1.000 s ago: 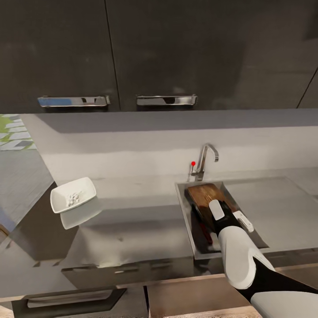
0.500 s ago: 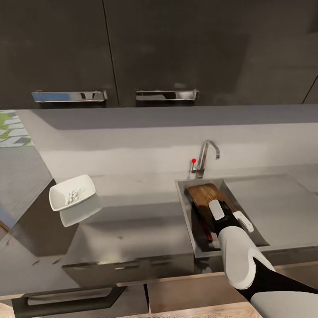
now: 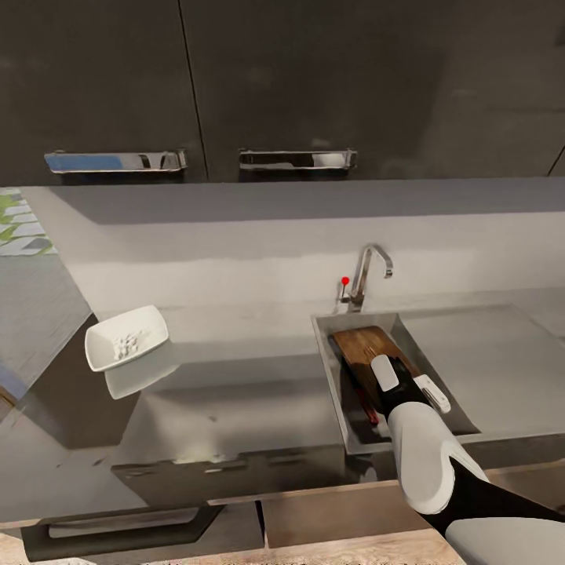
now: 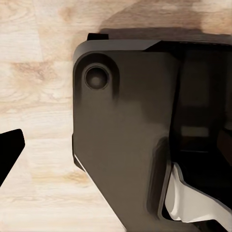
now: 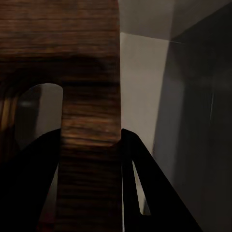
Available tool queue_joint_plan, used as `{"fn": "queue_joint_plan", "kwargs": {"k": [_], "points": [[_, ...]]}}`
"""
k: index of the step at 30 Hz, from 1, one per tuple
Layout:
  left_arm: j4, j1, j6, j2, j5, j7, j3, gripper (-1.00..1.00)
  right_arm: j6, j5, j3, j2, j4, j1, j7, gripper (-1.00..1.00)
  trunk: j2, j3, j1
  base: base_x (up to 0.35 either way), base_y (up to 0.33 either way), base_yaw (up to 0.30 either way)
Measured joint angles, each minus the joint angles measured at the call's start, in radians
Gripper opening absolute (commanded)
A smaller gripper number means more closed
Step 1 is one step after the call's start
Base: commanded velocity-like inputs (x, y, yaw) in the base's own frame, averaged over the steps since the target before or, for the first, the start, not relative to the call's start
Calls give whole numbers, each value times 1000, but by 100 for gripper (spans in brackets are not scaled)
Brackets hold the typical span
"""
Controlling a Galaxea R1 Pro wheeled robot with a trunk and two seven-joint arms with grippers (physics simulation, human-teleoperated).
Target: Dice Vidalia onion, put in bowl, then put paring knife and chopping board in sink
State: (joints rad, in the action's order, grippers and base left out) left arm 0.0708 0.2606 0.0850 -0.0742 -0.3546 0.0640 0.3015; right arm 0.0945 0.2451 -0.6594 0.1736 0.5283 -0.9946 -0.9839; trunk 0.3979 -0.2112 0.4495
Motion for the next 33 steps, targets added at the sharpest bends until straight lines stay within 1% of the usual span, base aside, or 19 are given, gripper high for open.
{"fn": "queue_joint_plan", "kwargs": {"k": [7,17,19,21,25,33], "points": [[0,0,0,1,0,-2,0,100,0,0,0,0,0,0,1,-100,0,-11,0,72,-41,0],[3,0,-6,0,0,-2,0,100,0,0,0,0,-2,2,2,-100,0,-27,0,9,-4,0],[3,0,-6,0,0,-1,0,100,0,9,-1,0,-22,3,1,-100,0,-30,0,0,0,0],[3,0,-6,0,0,-1,0,100,0,9,-1,0,-43,3,13,-100,0,-34,0,0,0,0],[3,0,-6,0,0,-1,0,100,0,3,-1,0,-53,3,37,-100,0,-40,0,0,0,0],[3,0,-6,0,-1,-1,0,100,0,2,-1,0,-55,3,44,-100,0,-47,0,0,0,0]]}}
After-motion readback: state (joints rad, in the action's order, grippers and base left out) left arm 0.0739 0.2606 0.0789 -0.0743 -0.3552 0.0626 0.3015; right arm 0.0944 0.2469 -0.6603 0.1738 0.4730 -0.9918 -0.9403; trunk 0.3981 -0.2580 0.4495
